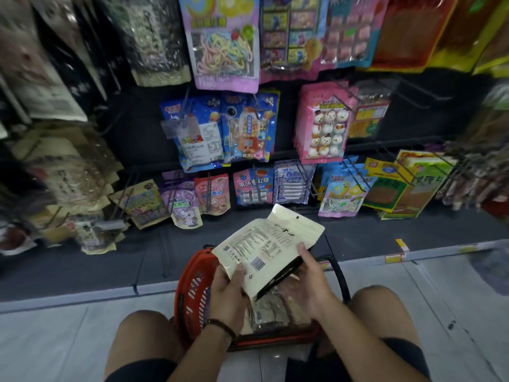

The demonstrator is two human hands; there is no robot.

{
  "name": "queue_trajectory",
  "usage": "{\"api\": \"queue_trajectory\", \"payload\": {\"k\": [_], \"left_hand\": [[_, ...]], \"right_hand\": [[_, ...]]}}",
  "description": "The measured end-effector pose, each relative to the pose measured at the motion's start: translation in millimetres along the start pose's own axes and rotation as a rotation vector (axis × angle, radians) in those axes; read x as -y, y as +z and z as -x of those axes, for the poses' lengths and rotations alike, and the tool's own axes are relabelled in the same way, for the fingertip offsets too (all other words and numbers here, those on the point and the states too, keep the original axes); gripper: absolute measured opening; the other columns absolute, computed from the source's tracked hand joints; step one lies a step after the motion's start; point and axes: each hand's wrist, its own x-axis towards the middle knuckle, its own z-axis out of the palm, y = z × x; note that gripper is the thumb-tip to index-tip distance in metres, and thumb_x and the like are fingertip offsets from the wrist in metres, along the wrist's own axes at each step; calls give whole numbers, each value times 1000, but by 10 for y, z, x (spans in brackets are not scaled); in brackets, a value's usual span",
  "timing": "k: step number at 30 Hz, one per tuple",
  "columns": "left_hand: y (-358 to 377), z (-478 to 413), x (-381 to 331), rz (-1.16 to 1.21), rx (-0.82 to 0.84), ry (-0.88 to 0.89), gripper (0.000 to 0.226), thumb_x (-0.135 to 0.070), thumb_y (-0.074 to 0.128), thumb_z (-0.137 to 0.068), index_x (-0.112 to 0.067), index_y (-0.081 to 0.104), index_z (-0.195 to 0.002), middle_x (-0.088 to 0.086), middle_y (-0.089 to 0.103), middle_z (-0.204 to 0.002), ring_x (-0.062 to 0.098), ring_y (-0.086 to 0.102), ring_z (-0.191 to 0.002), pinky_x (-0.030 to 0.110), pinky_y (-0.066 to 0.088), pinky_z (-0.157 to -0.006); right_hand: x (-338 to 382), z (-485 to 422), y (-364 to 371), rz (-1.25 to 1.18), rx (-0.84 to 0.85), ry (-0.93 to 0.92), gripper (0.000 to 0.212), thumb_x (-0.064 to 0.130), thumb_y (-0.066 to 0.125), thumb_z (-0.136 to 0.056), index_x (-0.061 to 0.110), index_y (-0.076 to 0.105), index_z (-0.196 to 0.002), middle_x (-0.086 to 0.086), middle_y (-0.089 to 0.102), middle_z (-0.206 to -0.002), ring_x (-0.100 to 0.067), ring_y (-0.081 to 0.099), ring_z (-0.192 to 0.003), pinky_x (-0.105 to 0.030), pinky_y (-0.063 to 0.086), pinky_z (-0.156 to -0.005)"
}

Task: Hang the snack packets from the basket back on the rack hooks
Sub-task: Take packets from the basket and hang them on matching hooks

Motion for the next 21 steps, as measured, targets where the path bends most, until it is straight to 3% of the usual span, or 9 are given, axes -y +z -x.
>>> {"api": "queue_trajectory", "payload": {"k": [3, 6, 8, 10, 12, 15, 18, 21], "left_hand": [[6, 49, -234, -16, 53, 46, 34, -5, 55, -106, -15, 59, -139, 10, 74, -130, 33, 71, -119, 55, 54, -104], [-27, 35, -459, -83, 66, 27, 32, -9, 62, -103, -13, 63, -134, 10, 76, -126, 35, 73, -116, 58, 56, -100], [-75, -35, -600, -214, -9, 3, 25, -22, 80, -90, -6, 74, -109, 15, 80, -107, 39, 75, -98, 60, 58, -88], [-113, -122, -709, -441, -140, 60, 45, -38, 90, -63, -4, 70, -85, 12, 75, -86, 30, 69, -78, 47, 56, -69], [-33, -84, -862, -643, -223, 215, 64, -46, 89, -61, -13, 58, -106, 3, 69, -103, 21, 69, -88, 36, 57, -72], [210, 31, -1051, -931, -19, 489, 68, -49, 80, -69, -32, 51, -128, -9, 55, -126, 11, 57, -115, 35, 53, -97], [437, 7, -1088, -1124, 103, 558, 82, -42, 75, -69, -29, 44, -144, -9, 50, -138, 13, 50, -128, 34, 45, -109], [515, -59, -1051, -1217, 78, 579, 82, -27, 61, -76, -30, 35, -153, -5, 50, -150, 21, 49, -139, 45, 46, -112]], "right_hand": [[374, 47, 320, -36, -10, -126, 50, 54, 68, -96, 18, 71, -130, -12, 78, -122, -38, 73, -116, -61, 57, -99], [646, 105, 579, 23, -96, -178, 41, 46, 65, -102, 13, 72, -125, -14, 81, -110, -40, 77, -105, -64, 59, -93], [788, 151, 735, 8, -97, -215, 36, 41, 63, -104, 11, 72, -121, -13, 82, -106, -38, 77, -102, -62, 59, -96], [900, 239, 893, -5, -84, -231, 33, 40, 61, -106, 11, 73, -114, -10, 83, -99, -35, 78, -98, -58, 60, -96], [961, 338, 1060, -9, -65, -233, 34, 42, 58, -107, 12, 74, -107, -6, 83, -88, -32, 77, -91, -52, 62, -89], [951, 454, 1285, 75, -18, -250, 39, 42, 54, -109, 10, 74, -107, -7, 83, -87, -33, 78, -90, -53, 63, -87], [896, 541, 1447, 139, 32, -267, 41, 42, 51, -110, 10, 75, -113, -11, 83, -98, -35, 79, -95, -54, 63, -89], [834, 598, 1599, 211, 40, -302, 42, 41, 48, -111, 9, 74, -117, -11, 83, -97, -29, 78, -87, -39, 61, -73]]}}
